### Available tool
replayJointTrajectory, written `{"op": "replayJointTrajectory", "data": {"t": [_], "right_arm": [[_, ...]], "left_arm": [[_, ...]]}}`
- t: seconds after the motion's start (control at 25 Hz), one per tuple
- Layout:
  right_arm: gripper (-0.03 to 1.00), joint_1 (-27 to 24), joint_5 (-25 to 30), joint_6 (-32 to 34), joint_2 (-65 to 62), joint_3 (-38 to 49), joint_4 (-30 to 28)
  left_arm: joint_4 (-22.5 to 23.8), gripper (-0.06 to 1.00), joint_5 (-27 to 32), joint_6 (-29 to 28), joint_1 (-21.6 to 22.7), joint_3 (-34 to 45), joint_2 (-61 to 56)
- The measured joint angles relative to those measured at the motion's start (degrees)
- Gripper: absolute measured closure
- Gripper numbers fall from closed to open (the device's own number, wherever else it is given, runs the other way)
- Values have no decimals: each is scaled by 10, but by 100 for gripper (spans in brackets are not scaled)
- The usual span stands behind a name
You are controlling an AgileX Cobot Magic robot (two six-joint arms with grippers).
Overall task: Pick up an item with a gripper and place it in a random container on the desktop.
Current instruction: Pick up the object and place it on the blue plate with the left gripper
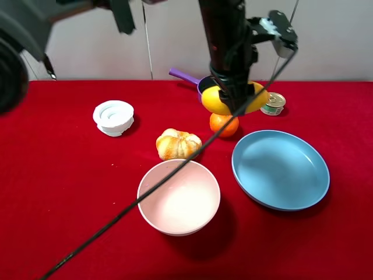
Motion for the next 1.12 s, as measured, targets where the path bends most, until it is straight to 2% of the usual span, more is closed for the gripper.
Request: {"op": "replayJointTrajectory", "data": {"t": [0.8, 1.12], "right_arm": [[27, 0, 0, 0, 0, 0, 1], [27, 0, 0, 0, 0, 0, 4]], "left_arm": [[-1, 32, -128, 101, -85, -11, 68], [-1, 32, -144, 133, -99, -11, 97]]}}
